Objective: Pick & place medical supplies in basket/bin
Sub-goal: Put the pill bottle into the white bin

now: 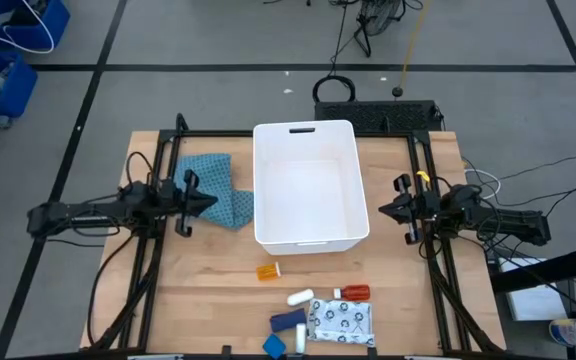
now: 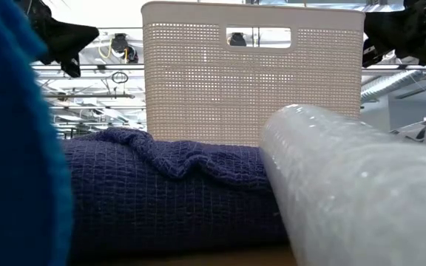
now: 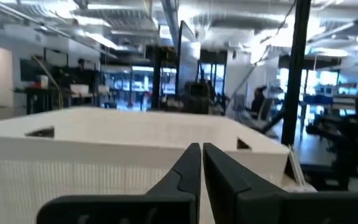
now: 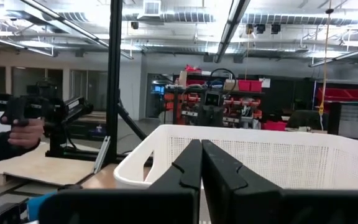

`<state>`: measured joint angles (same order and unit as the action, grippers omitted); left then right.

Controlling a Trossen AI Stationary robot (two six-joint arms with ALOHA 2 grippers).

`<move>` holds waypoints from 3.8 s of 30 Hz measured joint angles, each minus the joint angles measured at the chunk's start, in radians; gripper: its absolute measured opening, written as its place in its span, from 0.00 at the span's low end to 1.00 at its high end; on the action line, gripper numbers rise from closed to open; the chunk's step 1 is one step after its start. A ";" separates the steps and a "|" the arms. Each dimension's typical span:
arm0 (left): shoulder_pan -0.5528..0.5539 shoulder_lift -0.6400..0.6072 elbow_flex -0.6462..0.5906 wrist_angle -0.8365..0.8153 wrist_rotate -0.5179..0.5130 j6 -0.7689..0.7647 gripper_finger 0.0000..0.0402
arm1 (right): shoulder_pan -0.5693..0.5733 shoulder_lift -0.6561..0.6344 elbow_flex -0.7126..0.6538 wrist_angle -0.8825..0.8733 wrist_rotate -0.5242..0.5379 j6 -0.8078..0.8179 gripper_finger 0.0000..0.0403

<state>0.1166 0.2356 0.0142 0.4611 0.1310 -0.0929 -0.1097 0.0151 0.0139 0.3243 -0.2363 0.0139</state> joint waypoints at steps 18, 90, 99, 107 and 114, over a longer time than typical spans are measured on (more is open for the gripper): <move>-0.392 0.265 0.188 -0.168 -0.329 0.106 0.00 | 0.000 0.000 0.000 -0.005 0.012 -0.066 0.00; -0.700 1.467 0.843 -0.488 -0.664 -0.511 0.82 | 0.000 0.000 0.000 -0.097 0.131 -0.053 0.00; -0.672 1.471 0.843 -0.489 -0.606 -0.510 0.82 | 0.000 0.000 0.000 -0.097 0.131 -0.059 0.00; -0.664 1.568 0.843 -0.461 -0.579 -0.519 0.82 | 0.000 0.000 0.000 -0.099 0.131 -0.060 0.00; -0.654 1.598 0.843 -0.459 -0.576 -0.538 0.82 | 0.000 0.000 0.000 -0.109 0.132 -0.060 0.00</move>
<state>-0.5376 1.8333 0.8570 0.0025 -0.4447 -0.6309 -0.1093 0.0151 0.0143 0.2154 -0.1047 -0.0456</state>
